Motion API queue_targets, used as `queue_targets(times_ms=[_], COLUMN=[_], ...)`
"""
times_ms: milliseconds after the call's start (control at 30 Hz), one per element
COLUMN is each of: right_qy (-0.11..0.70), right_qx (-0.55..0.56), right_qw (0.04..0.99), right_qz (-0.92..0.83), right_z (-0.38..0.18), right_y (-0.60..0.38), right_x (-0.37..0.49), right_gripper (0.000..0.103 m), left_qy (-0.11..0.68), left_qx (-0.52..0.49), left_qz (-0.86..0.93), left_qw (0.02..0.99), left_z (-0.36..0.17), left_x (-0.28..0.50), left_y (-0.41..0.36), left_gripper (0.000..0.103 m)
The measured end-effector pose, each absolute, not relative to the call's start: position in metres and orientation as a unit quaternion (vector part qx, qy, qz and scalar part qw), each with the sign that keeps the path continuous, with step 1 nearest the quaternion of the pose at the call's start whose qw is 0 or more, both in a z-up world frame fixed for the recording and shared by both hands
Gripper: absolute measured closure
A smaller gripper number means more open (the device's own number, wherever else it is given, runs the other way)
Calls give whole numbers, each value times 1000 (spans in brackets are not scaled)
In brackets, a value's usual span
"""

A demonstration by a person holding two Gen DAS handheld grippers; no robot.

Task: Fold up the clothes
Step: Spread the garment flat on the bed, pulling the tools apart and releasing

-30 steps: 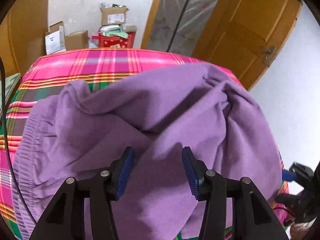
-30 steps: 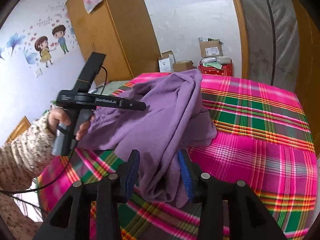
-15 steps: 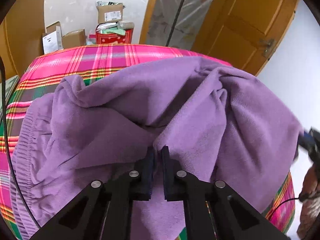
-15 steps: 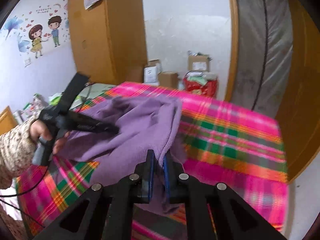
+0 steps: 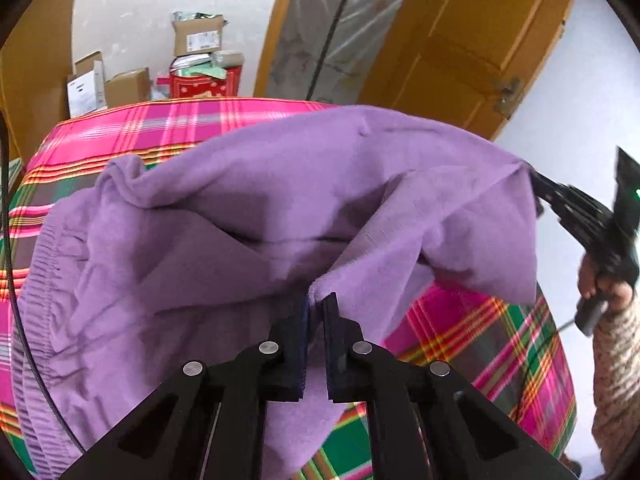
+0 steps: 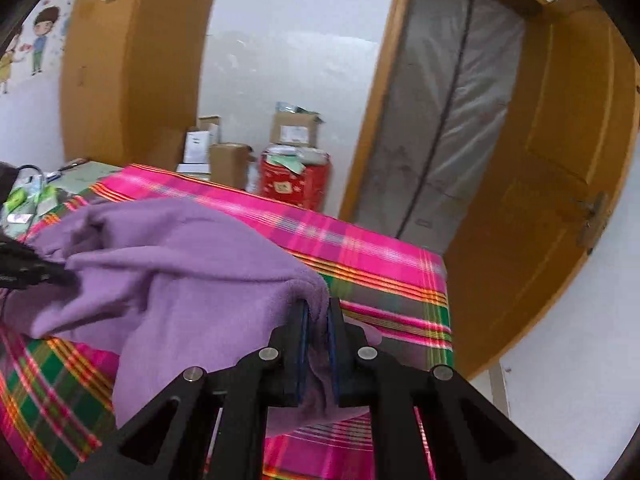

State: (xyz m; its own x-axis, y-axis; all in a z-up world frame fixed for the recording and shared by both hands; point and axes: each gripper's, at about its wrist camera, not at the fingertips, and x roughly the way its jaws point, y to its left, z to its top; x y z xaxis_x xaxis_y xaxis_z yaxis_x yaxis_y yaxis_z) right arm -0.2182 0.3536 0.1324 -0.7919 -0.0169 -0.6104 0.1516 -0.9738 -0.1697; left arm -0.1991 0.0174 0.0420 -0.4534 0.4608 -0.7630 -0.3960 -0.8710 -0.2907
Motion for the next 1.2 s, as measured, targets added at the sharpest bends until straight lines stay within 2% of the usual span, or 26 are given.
queue_targets(times_ms=[300, 500, 700, 800, 867, 900, 933, 1000, 1200], right_qy=[103, 34, -5, -20, -38, -42, -48, -60, -88], right_qx=[333, 333, 329, 327, 333, 334, 336, 349, 381], right_qw=[12, 6, 49, 81, 120, 128, 139, 164, 206], right_qz=[-937, -942, -943, -941, -934, -933, -930, -921, -897], right_z=[113, 130, 151, 166, 178, 182, 186, 187, 149], right_y=[372, 401, 402, 394, 386, 383, 379, 368, 324], right_x=[-232, -214, -176, -153, -138, -132, -124, -116, -116], right_gripper=[89, 88, 87, 87, 85, 82, 74, 66, 65], left_qy=[-26, -34, -49, -64, -74, -79, -84, -104, -178], left_qx=[-460, -458, -463, -464, -461, -459, -457, -450, -451], left_qz=[848, 846, 844, 845, 850, 852, 855, 863, 865], left_qw=[263, 272, 266, 258, 245, 238, 231, 205, 126], left_z=[42, 45, 47, 51, 55, 58, 60, 64, 54], left_x=[-182, -169, -148, -130, -117, -110, -103, -88, -54], left_y=[27, 25, 9, -9, -26, -35, -44, -68, -136], left_gripper=[96, 96, 96, 89, 78, 76, 73, 71, 66])
